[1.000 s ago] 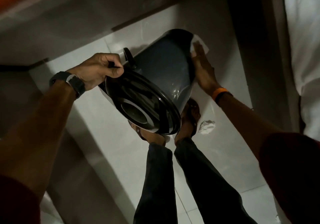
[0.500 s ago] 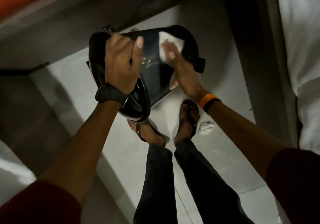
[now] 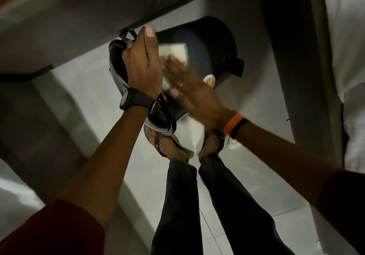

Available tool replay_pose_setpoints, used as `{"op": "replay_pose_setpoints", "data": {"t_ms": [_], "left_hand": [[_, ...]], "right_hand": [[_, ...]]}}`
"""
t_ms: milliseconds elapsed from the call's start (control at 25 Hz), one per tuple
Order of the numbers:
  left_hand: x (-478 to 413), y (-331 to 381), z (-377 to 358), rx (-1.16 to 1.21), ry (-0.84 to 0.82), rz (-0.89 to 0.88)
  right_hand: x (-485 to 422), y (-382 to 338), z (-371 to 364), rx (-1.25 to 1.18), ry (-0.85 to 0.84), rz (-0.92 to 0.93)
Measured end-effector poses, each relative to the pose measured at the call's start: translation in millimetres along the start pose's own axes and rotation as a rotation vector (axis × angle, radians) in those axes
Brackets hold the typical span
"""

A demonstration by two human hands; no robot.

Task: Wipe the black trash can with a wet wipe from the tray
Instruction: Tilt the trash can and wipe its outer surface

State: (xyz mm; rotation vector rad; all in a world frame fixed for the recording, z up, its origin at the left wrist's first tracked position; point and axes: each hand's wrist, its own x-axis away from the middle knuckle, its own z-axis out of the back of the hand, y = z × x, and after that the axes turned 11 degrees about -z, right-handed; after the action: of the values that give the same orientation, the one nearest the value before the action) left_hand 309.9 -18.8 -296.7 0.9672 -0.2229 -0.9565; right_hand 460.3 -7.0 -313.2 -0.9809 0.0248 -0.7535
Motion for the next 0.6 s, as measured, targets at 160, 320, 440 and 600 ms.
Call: {"op": "replay_pose_setpoints", "data": {"t_ms": [160, 320, 440, 600], "left_hand": [[5.4, 16.3, 6.3, -0.009, -0.03, -0.062], [0.8, 33.4, 1.7, -0.031, -0.071, -0.137], [-10.3, 45.8, -4.9, -0.028, -0.093, -0.16], [-17.4, 63.6, -16.2, 0.029, -0.032, -0.08]], "right_hand": [[15.3, 28.8, 11.9, 0.145, 0.003, -0.034], [-0.9, 79.4, 38.0, -0.075, 0.099, -0.69], [24.3, 42.2, 9.2, -0.184, 0.122, -0.498], [57.4, 18.4, -22.2, -0.12, 0.125, -0.08]]}}
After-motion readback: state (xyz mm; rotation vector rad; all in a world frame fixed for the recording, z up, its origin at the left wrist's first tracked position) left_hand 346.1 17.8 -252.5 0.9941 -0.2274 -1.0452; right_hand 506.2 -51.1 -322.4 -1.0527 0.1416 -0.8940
